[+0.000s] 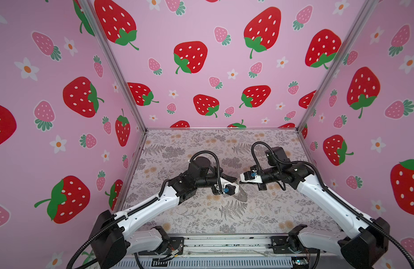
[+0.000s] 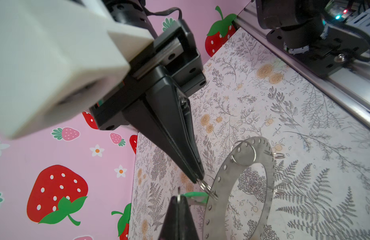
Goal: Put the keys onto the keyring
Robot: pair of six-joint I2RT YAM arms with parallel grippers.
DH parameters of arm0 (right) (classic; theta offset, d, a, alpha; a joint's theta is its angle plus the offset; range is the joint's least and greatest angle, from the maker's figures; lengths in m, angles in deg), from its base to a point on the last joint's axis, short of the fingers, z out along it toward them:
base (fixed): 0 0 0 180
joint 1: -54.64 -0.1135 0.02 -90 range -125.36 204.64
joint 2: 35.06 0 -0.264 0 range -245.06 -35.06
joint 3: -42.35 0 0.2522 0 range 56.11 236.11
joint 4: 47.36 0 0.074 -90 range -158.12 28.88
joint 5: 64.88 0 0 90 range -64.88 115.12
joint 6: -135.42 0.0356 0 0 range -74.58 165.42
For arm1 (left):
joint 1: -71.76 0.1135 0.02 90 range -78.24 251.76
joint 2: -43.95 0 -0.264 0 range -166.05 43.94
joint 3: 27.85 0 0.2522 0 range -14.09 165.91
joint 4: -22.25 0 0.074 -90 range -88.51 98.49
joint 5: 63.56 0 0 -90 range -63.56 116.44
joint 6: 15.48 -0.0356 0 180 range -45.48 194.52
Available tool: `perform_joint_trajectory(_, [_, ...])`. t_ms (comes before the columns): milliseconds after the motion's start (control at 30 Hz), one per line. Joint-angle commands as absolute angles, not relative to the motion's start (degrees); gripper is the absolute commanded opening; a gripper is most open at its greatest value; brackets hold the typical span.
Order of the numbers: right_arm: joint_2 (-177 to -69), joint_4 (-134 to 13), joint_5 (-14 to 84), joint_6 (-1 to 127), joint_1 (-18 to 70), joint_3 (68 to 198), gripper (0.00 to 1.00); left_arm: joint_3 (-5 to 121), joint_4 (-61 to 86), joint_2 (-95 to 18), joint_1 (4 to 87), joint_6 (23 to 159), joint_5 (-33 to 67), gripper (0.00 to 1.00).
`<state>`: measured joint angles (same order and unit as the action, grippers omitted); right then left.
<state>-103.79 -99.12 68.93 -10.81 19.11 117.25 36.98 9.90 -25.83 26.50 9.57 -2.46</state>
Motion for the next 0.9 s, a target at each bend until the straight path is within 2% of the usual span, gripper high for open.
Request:
perform_joint_trajectory(0, [-103.7, -100.9, 71.5, -10.4, 18.5, 119.0, 0.00, 36.9, 9.1, -25.8, 26.0, 7.2, -1.9, 0.00])
perform_joint_trajectory(300, [-103.1, -100.9, 69.8, -11.3, 18.5, 117.8, 0.00, 36.4, 6.5, -19.8, 27.7, 7.7, 3.6, 0.00])
perform_joint_trajectory(533, [-103.6, -101.1, 69.1, -12.2, 18.5, 118.3, 0.00, 36.3, -1.2, -15.3, 27.3, 9.1, 2.2, 0.00])
perform_joint_trajectory(700, [-103.7, -101.5, 69.3, -12.7, 18.5, 119.0, 0.00, 36.1, -5.1, -15.5, 26.1, 9.6, 0.6, 0.00])
perform_joint_trajectory(867, [-103.5, -101.8, 69.5, -12.6, 18.5, 119.2, 0.00, 35.6, -2.4, -17.9, 25.9, 11.0, 1.0, 0.00])
